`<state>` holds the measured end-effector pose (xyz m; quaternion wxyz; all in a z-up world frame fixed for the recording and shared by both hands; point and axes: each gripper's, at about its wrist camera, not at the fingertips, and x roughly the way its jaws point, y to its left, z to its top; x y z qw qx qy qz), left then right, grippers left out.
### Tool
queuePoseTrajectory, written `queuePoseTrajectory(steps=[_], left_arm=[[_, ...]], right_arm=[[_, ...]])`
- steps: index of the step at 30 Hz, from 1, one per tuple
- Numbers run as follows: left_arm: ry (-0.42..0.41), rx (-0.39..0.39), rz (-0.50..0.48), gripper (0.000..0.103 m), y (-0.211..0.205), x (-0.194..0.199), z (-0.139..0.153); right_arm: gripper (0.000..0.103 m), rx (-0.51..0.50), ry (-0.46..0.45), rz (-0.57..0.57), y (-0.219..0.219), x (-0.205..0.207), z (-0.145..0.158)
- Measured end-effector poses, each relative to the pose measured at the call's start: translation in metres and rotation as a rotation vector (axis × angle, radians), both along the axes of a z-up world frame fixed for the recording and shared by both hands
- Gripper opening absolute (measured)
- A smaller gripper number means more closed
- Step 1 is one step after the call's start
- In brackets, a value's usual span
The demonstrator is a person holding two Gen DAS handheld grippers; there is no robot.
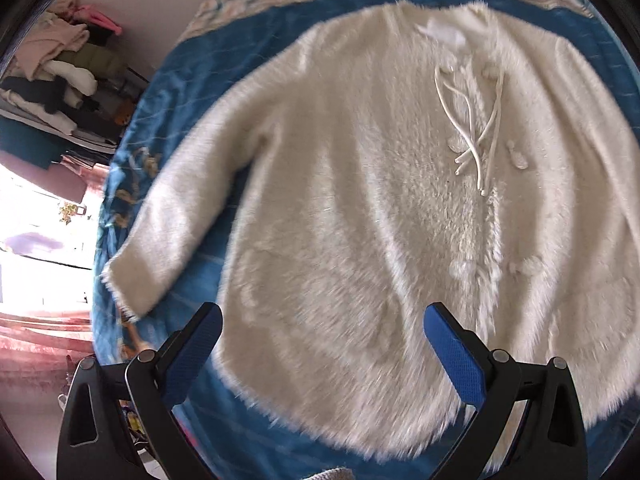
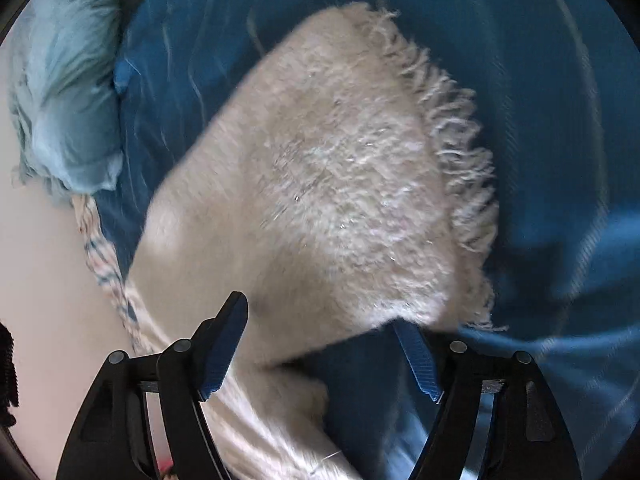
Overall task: Fold large clothes
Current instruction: 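Grasp one cardigan sleeve cuff with the right gripper and lift it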
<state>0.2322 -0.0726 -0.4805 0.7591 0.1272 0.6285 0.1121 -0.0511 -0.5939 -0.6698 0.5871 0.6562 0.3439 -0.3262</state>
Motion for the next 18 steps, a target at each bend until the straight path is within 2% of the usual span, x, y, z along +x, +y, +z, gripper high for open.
queuePoseTrajectory(steps=[1, 3, 6, 8, 9, 11, 12, 13, 15, 17, 18], left_arm=[[-0.003, -0.008, -0.001, 0.103, -0.003, 0.006, -0.01], [-0.015, -0.023, -0.003, 0.103, -0.011, 0.016, -0.023], [-0.045, -0.051, -0.009, 0.103, -0.023, 0.028, -0.032], [-0.058, -0.087, -0.014, 0.103, -0.032, 0.034, -0.033], [-0.06, -0.1, -0.017, 0.103, -0.036, 0.037, -0.035], [-0.052, -0.119, -0.028, 0.103, -0.044, 0.043, -0.039], [-0.049, -0.124, -0.036, 0.103, -0.048, 0.046, -0.041], [-0.048, -0.126, -0.044, 0.103, -0.05, 0.048, -0.043], [-0.042, -0.116, -0.055, 0.103, -0.053, 0.051, -0.046], [-0.048, -0.099, -0.058, 0.103, -0.051, 0.054, -0.049], [-0.049, -0.094, -0.058, 0.103, -0.051, 0.056, -0.051]], right_arm=[[0.049, -0.056, -0.005, 0.017, 0.001, 0.007, 0.006], [0.02, -0.154, 0.002, 0.074, 0.002, 0.025, 0.021], [0.016, -0.328, 0.015, 0.056, -0.003, 0.047, 0.065], [0.016, -0.372, -0.013, 0.06, -0.017, 0.059, 0.078], [0.017, -0.351, 0.007, 0.083, -0.021, 0.067, 0.075], [0.031, -0.247, 0.005, 0.081, -0.037, 0.075, 0.056], [0.054, -0.139, -0.02, 0.063, -0.042, 0.076, 0.032], [0.069, -0.081, -0.045, 0.037, -0.045, 0.071, 0.019], [0.07, -0.011, -0.108, -0.047, -0.046, 0.061, -0.004], [0.072, 0.008, -0.148, -0.148, -0.045, 0.059, -0.01], [0.069, 0.01, -0.156, -0.203, -0.042, 0.058, -0.011]])
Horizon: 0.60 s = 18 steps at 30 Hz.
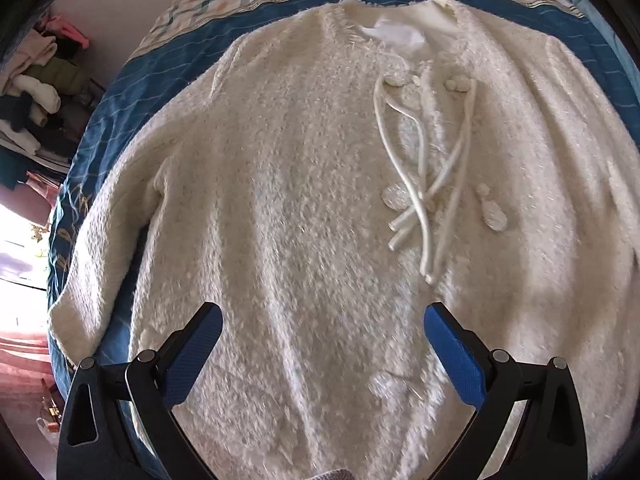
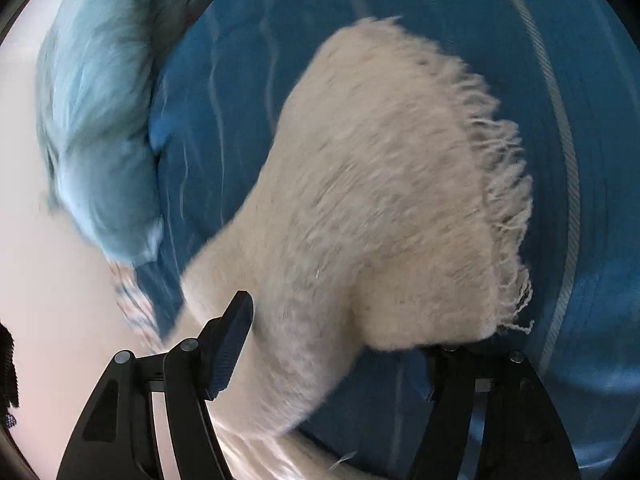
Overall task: Fold large clothes
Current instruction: 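Grasp one cardigan sleeve cuff with the right gripper and lift it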
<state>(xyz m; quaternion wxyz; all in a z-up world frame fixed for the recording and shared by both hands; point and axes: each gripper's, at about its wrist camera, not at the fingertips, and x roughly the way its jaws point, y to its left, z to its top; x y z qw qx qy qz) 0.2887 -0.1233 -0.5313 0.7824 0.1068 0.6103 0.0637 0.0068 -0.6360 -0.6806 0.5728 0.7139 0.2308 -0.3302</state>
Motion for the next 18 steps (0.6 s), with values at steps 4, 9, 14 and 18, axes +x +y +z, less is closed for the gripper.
queuePoseTrajectory(steps=[4, 9, 14, 18], left_arm=[[-0.001, 0.006, 0.036, 0.103, 0.015, 0.014, -0.004], [-0.039, 0.017, 0.074, 0.103, 0.045, 0.023, 0.009], [-0.098, 0.092, 0.133, 0.103, 0.097, 0.032, 0.021], [-0.1, 0.135, 0.269, 0.103, 0.163, 0.037, 0.022]], right_arm=[[0.02, -0.021, -0.005, -0.036, -0.003, 0.014, 0.013], [0.018, -0.242, 0.062, 0.128, 0.004, 0.06, 0.096], [0.018, -0.491, 0.046, 0.382, 0.051, 0.153, 0.198], [0.018, -0.657, 0.017, 0.655, 0.129, 0.262, 0.246]])
